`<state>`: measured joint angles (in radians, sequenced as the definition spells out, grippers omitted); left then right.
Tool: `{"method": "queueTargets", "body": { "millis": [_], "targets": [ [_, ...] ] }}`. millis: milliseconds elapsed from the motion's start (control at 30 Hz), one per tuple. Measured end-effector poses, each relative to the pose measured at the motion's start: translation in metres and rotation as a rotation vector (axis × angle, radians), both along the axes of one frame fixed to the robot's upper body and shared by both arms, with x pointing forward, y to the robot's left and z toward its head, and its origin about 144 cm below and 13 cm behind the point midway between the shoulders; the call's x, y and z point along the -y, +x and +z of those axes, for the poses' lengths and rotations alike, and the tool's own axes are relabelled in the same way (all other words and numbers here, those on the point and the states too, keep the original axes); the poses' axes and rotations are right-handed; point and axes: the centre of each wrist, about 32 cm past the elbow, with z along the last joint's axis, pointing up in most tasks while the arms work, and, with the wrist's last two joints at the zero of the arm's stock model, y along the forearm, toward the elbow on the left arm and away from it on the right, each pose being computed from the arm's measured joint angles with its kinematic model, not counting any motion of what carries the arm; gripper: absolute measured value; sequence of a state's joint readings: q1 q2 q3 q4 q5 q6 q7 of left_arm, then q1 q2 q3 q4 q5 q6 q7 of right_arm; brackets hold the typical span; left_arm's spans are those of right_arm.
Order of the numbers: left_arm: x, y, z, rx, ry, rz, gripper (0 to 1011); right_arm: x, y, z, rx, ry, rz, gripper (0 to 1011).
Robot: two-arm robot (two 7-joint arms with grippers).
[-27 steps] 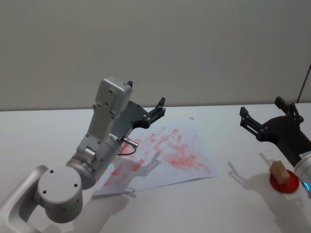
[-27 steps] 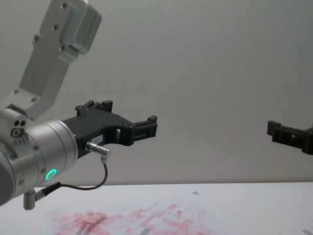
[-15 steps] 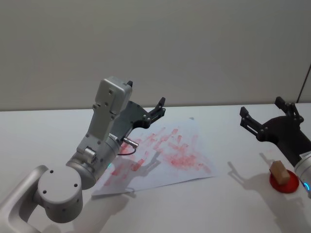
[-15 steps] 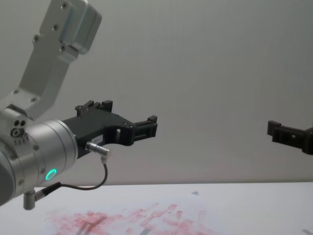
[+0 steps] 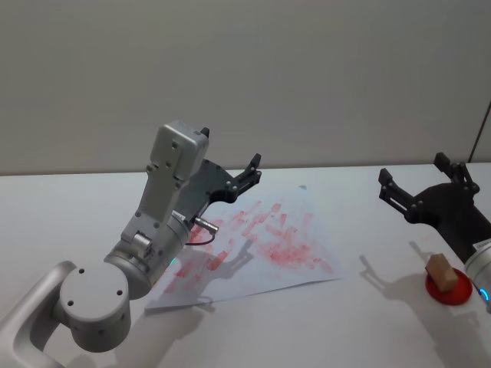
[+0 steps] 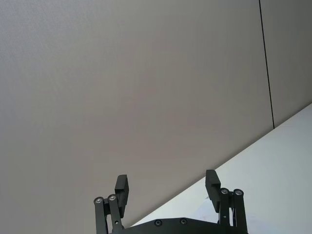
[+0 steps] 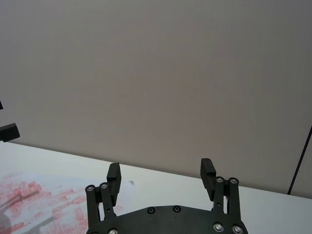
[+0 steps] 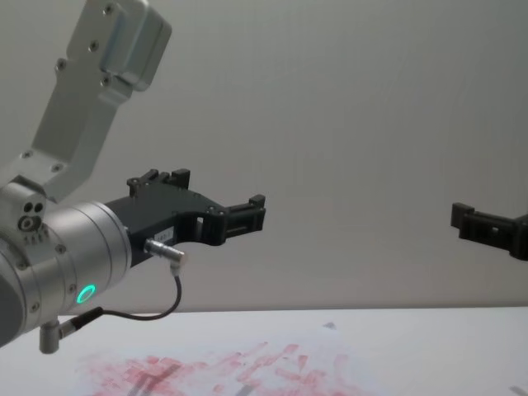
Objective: Use the one hand to pick up the stamp and affix it onto the A4 paper.
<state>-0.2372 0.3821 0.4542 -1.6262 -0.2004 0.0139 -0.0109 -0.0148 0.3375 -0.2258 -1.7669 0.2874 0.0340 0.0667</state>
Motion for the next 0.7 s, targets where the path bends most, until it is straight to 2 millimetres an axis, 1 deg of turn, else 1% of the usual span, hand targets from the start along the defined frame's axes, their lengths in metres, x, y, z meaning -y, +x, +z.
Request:
{"method": "queueTargets", "body": {
  "millis": [167,300,400,433,533,600,700],
  "targets": [
    [0.000,0.000,0.000,0.000,0.000,0.000,1001,0.003,-0.002,-0.001,-0.005,0.000,-0.002,1001],
    [0.000,0.000,0.000,0.000,0.000,0.000,1001,0.009,-0.011,-0.002,-0.017,-0.001,-0.013,1001],
    [0.000,0.000,0.000,0.000,0.000,0.000,1001,0.018,-0.026,-0.007,-0.046,0.000,-0.037,1001],
    [0.000,0.000,0.000,0.000,0.000,0.000,1001,0.018,-0.026,-0.007,-0.046,0.000,-0.037,1001],
    [0.000,0.000,0.000,0.000,0.000,0.000,1001,0.027,-0.042,-0.010,-0.079,-0.002,-0.066,1001],
    [0.000,0.000,0.000,0.000,0.000,0.000,1001,0.031,-0.048,-0.012,-0.096,0.000,-0.079,1001],
    [0.000,0.000,0.000,0.000,0.000,0.000,1001,0.040,-0.066,-0.016,-0.142,-0.004,-0.110,1001]
  ]
}}
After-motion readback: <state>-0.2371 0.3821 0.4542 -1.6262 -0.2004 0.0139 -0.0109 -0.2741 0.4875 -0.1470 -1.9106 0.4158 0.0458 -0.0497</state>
